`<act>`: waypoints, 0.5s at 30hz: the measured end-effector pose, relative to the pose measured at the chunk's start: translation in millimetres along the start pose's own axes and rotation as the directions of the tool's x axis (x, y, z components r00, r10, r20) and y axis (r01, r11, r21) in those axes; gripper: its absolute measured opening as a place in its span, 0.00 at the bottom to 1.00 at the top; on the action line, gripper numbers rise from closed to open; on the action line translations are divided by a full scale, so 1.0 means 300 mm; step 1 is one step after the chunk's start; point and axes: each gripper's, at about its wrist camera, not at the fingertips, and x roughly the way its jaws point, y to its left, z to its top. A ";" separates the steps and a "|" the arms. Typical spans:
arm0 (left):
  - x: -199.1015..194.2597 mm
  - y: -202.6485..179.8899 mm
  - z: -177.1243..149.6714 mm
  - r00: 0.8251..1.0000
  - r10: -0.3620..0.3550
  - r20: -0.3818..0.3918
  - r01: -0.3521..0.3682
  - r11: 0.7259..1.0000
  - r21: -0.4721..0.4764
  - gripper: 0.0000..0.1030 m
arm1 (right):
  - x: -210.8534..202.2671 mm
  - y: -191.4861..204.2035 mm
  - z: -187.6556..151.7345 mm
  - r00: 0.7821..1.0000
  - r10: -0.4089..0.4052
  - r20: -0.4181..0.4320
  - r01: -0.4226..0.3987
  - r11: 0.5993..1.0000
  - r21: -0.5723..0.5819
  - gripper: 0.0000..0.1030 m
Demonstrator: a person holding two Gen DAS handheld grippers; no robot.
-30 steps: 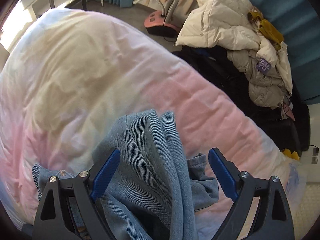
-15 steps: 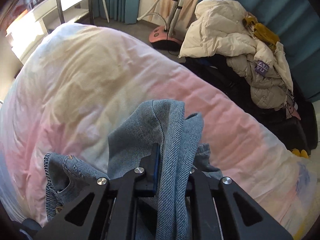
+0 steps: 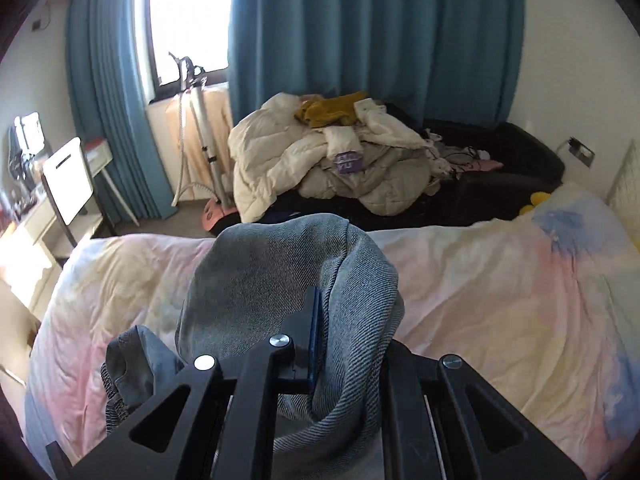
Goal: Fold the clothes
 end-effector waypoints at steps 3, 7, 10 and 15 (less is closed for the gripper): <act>0.015 0.001 -0.003 1.000 0.018 -0.012 -0.018 1.000 -0.002 0.24 | -0.028 -0.237 -0.137 0.998 -0.048 0.037 0.042 0.989 0.140 0.07; 0.046 -0.003 -0.009 0.998 0.049 -0.036 -0.049 0.999 0.006 0.24 | 0.008 -0.531 -0.383 0.996 -0.090 -0.007 0.087 0.934 0.347 0.07; 0.068 -0.003 -0.014 0.996 0.066 -0.058 -0.066 0.998 0.004 0.24 | 0.067 -0.687 -0.586 0.996 -0.068 -0.061 0.089 0.874 0.478 0.07; 0.088 -0.018 -0.013 0.994 0.092 -0.066 -0.092 0.996 0.009 0.24 | 0.158 -0.783 -0.828 0.994 0.023 -0.111 0.042 0.830 0.556 0.07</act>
